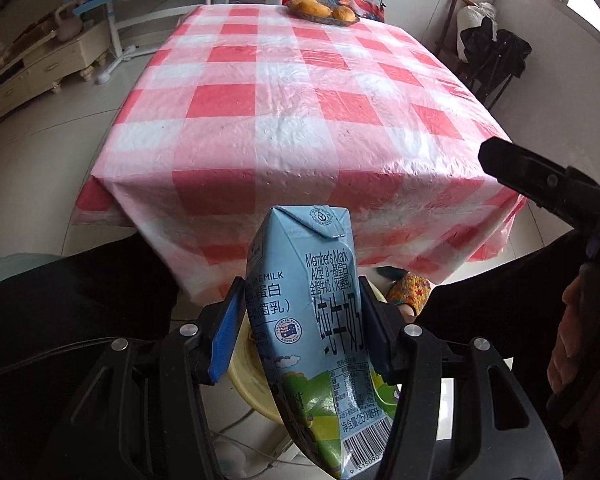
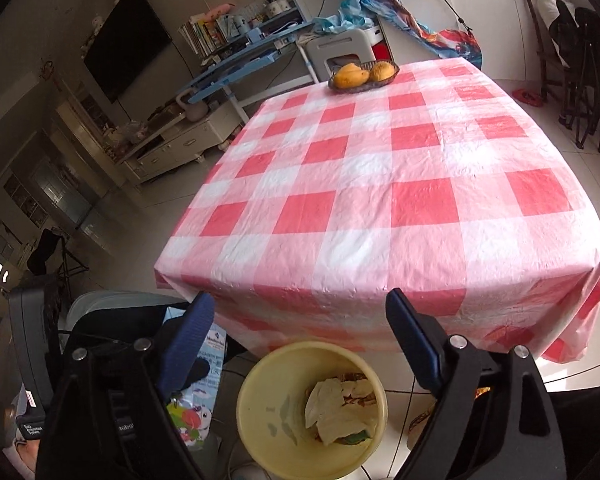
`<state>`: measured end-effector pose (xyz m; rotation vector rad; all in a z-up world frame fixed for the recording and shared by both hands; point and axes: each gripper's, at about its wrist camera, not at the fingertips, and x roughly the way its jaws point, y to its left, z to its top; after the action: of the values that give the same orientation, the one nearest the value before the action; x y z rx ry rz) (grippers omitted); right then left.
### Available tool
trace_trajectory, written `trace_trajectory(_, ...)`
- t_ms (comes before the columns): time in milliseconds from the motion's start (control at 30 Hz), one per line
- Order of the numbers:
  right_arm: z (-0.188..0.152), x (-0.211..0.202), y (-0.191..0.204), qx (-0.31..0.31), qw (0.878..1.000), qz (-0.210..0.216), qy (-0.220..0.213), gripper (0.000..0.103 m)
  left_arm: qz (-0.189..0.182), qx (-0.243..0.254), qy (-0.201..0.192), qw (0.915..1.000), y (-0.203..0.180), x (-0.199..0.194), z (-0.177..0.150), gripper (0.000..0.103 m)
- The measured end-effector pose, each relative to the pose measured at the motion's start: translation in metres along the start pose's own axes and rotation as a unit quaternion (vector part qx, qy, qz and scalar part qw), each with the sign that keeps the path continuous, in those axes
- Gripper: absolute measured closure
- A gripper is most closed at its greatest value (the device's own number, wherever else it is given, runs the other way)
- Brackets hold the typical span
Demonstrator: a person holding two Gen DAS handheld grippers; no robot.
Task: Collect trash
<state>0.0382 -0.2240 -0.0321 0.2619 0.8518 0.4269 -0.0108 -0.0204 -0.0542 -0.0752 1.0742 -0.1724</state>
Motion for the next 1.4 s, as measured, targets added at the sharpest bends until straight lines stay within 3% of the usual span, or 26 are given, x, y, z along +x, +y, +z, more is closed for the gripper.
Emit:
trace_trajectory(100,0.001,-0.004,0.001,-0.007,1.000,-0.010,-0.015,0.016,0.002,-0.006,-0.017,0.9998,0.003,-0.007,0.002,0.048)
trace_trajectory(233,0.003,-0.011,0.003,-0.022,0.998,-0.031,-0.045,0.014,0.029,-0.025,-0.078,0.9962,0.010,-0.030,0.008,0.027)
trace_trajectory(300,0.004,-0.015,0.005,-0.031,0.997,-0.040,-0.060,0.013,0.042,-0.030,-0.111,0.9925,0.013,-0.041,0.012,0.022)
trace_trajectory(733,0.005,-0.030,0.010,-0.059,0.988,-0.089,-0.115,0.008,0.081,-0.040,-0.222,0.9709,0.017,-0.086,0.017,0.007)
trace_trajectory(1067,0.003,-0.032,0.017,-0.083,0.981,-0.117,-0.128,0.008,0.110,-0.064,-0.251,0.9596,0.035,-0.094,0.016,0.007)
trace_trajectory(1400,0.001,-0.027,0.020,-0.095,0.979,-0.132,-0.123,0.008,0.117,-0.062,-0.256,0.9574,0.036,-0.094,0.016,0.007)
